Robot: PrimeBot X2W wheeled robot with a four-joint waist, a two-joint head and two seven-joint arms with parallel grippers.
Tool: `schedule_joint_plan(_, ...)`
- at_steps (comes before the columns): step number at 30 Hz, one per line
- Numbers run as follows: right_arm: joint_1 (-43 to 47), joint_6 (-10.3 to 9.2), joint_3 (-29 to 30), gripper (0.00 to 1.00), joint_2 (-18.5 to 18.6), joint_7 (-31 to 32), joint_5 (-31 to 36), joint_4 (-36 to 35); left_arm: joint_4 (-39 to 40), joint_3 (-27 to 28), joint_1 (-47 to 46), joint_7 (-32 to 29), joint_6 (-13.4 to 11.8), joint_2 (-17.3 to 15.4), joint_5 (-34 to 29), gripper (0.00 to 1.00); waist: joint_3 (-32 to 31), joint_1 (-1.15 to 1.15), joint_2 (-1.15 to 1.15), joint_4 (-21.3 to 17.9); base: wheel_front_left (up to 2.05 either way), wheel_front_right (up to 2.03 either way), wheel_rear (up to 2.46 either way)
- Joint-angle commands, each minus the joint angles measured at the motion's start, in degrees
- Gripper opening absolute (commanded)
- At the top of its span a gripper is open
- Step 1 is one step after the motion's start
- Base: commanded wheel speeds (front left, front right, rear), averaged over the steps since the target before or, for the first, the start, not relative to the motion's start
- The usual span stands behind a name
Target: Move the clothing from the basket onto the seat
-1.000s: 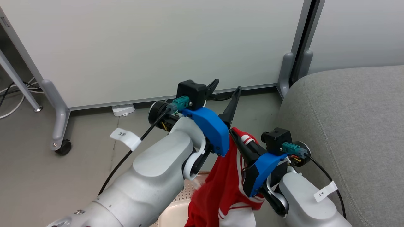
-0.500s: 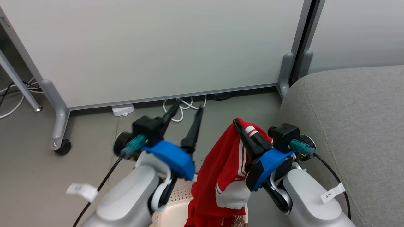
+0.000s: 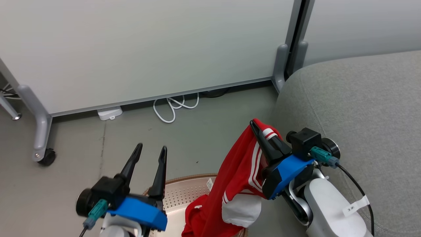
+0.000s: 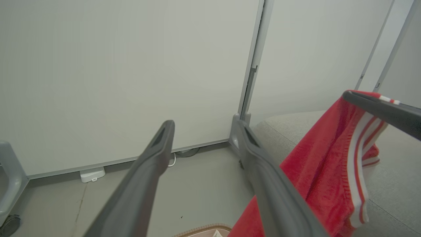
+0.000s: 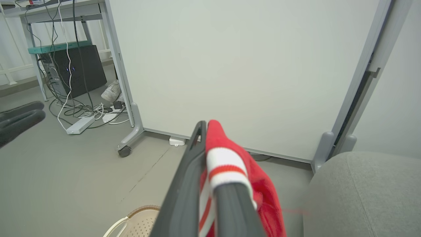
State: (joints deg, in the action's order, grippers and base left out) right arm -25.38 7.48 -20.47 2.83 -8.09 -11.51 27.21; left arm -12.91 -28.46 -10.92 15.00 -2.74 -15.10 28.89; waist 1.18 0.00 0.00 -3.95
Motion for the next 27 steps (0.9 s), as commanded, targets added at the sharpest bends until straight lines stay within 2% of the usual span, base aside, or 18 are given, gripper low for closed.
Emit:
schedule_joint_plan(1,0.7,0.03,0.3,0.00,0.1,0.3,0.5,-0.9,0.3,1.1,1.4,0.3,0.7,0.3,-0.9,1.00,0.5,0.00,0.00,-0.7,0.00,0.00,0.00)
schedule_joint_plan(4,1.6,0.03,1.1,0.00,0.1,0.8,0.5,-2.7,-0.5,3.6,3.7,0.3,2.6,1.1,-1.7,1.00,0.9,0.00,0.00,-1.8,0.00,0.00,0.00)
schedule_joint_plan(12,3.5,0.03,2.0,0.00,0.1,2.0,0.8,-6.7,-0.8,8.2,4.6,0.3,5.7,3.2,-5.7,1.00,2.4,0.00,0.00,-5.9,0.00,0.00,0.00)
schedule_joint_plan(27,6.0,0.03,3.1,0.00,0.1,2.8,-0.4,-13.5,-0.4,12.7,4.3,0.3,8.3,5.1,-10.1,1.00,4.8,0.00,0.00,-17.8,0.00,0.00,0.00)
